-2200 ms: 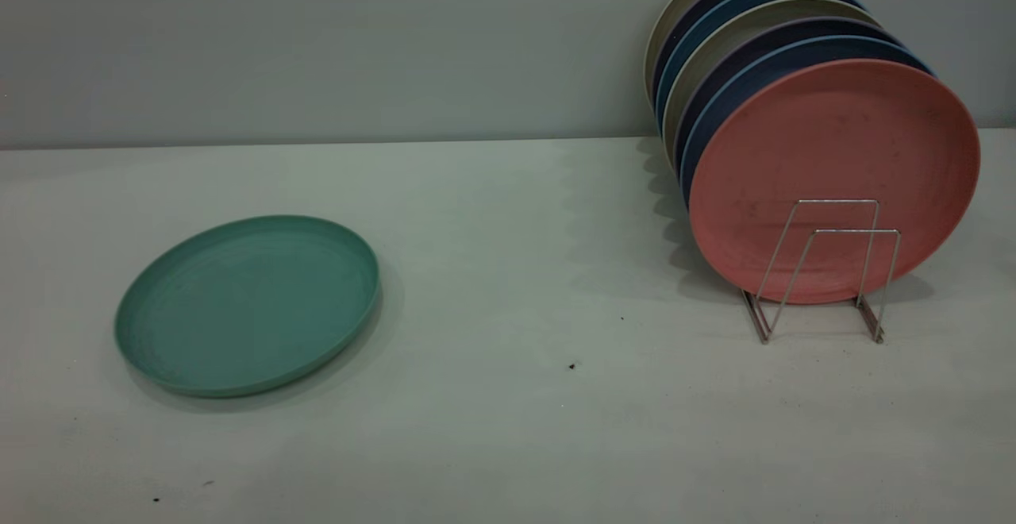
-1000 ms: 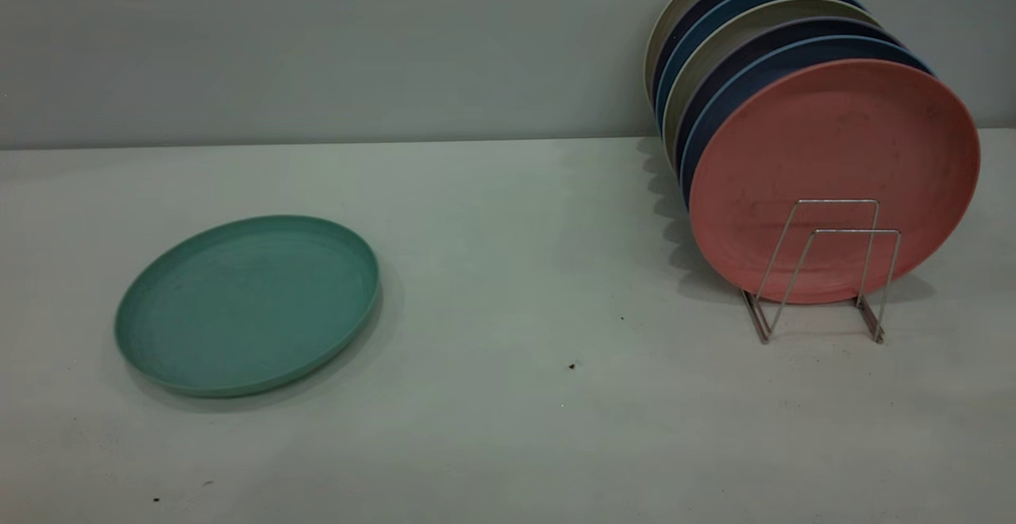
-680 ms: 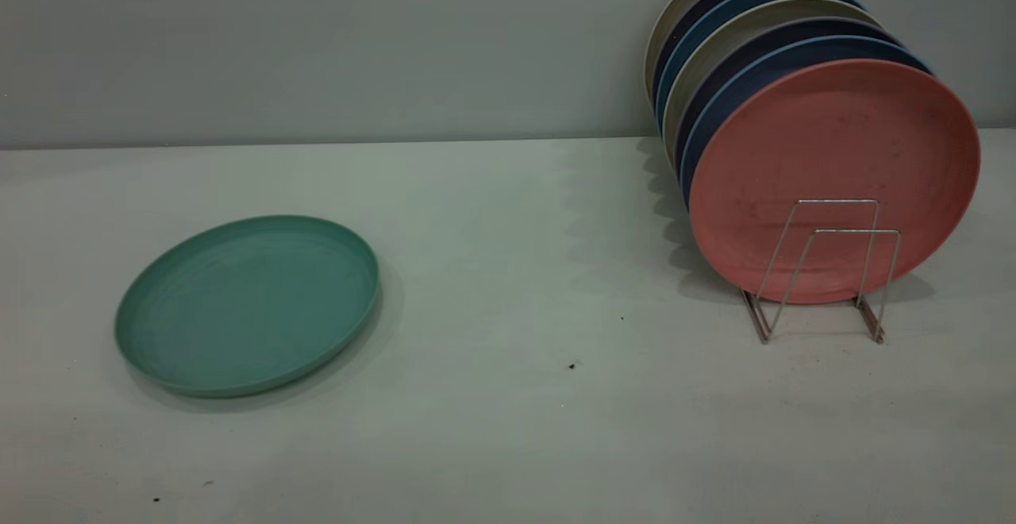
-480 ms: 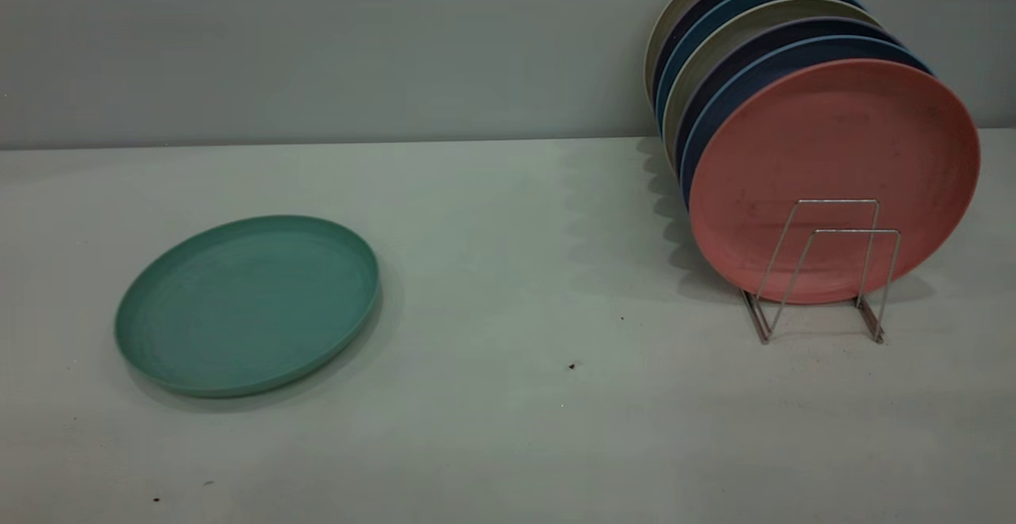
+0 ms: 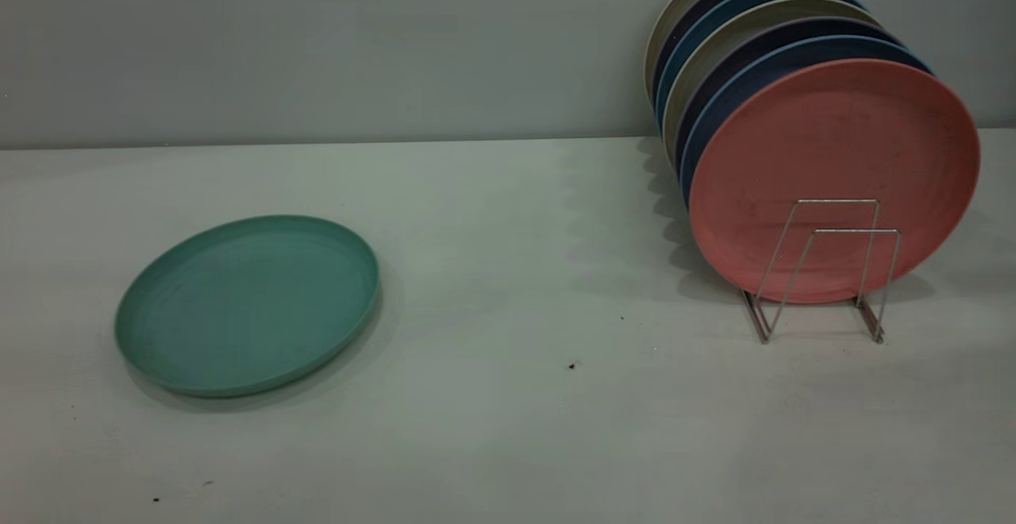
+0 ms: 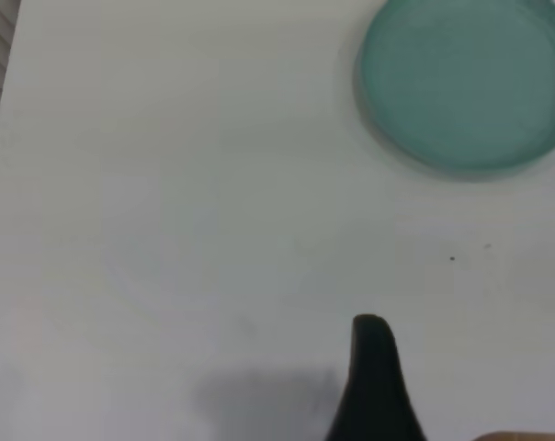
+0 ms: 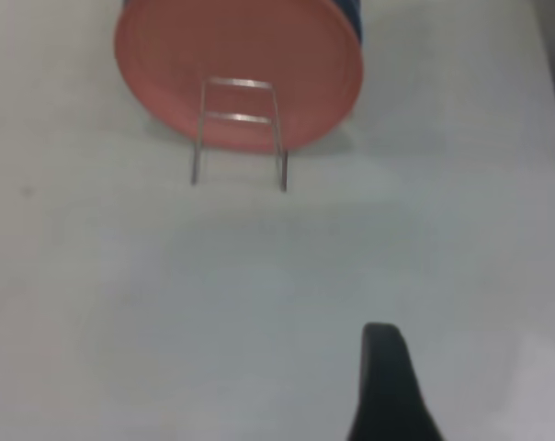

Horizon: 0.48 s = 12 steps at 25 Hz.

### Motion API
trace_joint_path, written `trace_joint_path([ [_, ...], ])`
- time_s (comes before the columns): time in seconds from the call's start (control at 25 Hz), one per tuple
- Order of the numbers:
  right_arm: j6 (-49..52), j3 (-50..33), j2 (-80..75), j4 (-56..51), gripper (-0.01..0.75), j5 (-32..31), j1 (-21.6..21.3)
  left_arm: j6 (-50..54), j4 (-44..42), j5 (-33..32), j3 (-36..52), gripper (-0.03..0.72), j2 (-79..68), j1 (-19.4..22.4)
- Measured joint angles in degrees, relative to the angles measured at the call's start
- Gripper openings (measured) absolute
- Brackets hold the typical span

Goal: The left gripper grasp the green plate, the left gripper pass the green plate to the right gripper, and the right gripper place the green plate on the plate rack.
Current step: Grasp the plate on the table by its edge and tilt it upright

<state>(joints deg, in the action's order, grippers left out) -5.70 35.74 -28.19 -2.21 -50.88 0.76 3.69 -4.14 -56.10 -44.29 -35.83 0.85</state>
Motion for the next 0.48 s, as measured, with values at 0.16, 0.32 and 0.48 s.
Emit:
trace_joint_path([
  [0.16, -5.9, 3.0, -12.0, -4.3, 0.508, 5.8, 0.0, 0.0, 0.0, 2.8, -5.1, 0.581, -10.9, 0.0],
  [0.32, -17.8, 4.7, -21.9, -17.1, 0.508, 13.1, 0.0, 0.4, 2.4, 9.3, -7.2, 0.581, -19.7, 0.0],
  [0.48, -32.1, 7.3, -31.4, -31.9, 0.508, 15.8, 1.3, -2.7, 8.0, 12.7, -9.6, 0.581, -29.9, 0.0],
])
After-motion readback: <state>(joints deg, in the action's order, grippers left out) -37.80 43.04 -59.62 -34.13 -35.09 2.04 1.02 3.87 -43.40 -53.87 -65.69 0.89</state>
